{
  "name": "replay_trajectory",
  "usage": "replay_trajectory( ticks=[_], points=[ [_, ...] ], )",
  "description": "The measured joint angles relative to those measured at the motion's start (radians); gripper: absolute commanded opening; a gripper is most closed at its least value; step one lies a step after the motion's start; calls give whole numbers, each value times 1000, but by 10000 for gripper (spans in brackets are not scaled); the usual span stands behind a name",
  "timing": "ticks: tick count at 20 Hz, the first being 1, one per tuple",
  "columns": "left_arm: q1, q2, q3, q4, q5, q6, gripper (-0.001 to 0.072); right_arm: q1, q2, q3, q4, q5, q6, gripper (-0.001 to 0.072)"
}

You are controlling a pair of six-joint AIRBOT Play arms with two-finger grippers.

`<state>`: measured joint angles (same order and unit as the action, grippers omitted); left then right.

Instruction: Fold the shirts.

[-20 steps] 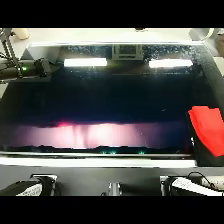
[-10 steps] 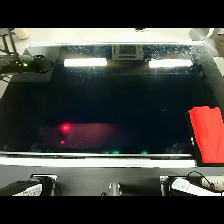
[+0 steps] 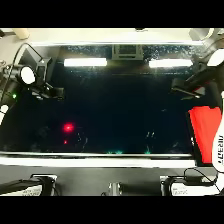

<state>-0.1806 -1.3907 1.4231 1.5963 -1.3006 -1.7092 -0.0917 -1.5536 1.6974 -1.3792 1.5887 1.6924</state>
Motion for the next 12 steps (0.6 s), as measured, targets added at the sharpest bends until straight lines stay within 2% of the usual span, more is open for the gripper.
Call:
replay_trajectory(
  ticks=[5,12],
  points=[
    [5,12,-66,9,28,-52,671,55,-21,-13,23,22,29,681],
    [6,12,-80,16,36,-67,671,67,-27,-16,32,35,38,681]
  ],
)
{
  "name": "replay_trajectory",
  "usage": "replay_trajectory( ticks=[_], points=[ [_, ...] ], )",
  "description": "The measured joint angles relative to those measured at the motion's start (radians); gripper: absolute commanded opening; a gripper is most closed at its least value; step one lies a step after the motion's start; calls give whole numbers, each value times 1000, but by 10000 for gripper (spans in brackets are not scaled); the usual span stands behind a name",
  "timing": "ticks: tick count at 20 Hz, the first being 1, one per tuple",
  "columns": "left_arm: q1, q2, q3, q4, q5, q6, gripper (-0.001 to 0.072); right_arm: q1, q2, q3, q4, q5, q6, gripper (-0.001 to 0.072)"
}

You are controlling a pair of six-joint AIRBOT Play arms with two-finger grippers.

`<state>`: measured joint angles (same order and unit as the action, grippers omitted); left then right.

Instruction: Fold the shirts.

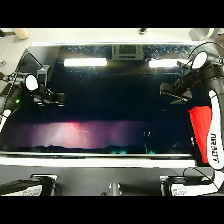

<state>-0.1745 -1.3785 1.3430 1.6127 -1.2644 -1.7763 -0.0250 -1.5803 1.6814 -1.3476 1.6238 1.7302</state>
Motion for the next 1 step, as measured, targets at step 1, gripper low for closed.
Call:
replay_trajectory(
  ticks=[1],
  points=[
    [0,0,-1,1,-1,0,671,0,0,0,0,0,1,681]
  ],
)
